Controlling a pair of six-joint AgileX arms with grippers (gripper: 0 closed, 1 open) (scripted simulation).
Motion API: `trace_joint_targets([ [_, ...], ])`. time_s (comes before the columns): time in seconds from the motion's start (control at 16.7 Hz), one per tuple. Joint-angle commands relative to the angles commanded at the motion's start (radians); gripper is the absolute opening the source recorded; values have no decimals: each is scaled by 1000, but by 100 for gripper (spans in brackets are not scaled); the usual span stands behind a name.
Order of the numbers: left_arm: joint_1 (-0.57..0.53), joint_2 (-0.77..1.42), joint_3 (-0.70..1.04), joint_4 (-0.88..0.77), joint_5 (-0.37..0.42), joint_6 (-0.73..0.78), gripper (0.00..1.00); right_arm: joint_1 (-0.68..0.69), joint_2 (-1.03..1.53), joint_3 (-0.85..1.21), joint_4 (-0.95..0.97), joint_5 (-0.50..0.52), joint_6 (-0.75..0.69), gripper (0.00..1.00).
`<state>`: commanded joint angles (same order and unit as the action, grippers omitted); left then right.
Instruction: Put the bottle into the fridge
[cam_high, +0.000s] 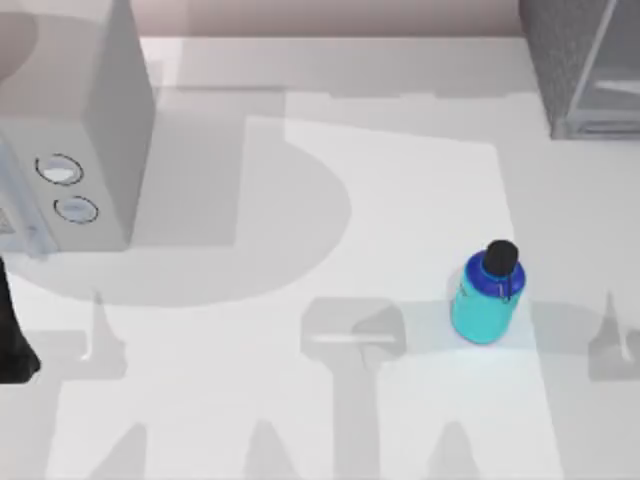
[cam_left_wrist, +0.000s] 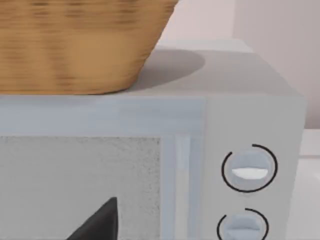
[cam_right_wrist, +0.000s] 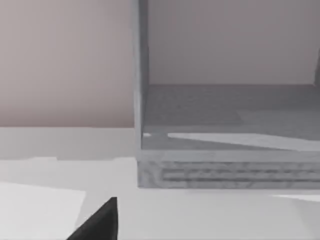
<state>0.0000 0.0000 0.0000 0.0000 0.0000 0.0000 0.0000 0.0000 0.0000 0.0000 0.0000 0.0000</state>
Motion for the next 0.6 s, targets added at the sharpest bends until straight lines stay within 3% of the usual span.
trace_joint_targets([
  [0.3,0,0,0,0,0,0,100,6,29,18,52,-14,12,100],
  [0.6,0,0,0,0,0,0,100,27,241,37,255,-77,17,100],
])
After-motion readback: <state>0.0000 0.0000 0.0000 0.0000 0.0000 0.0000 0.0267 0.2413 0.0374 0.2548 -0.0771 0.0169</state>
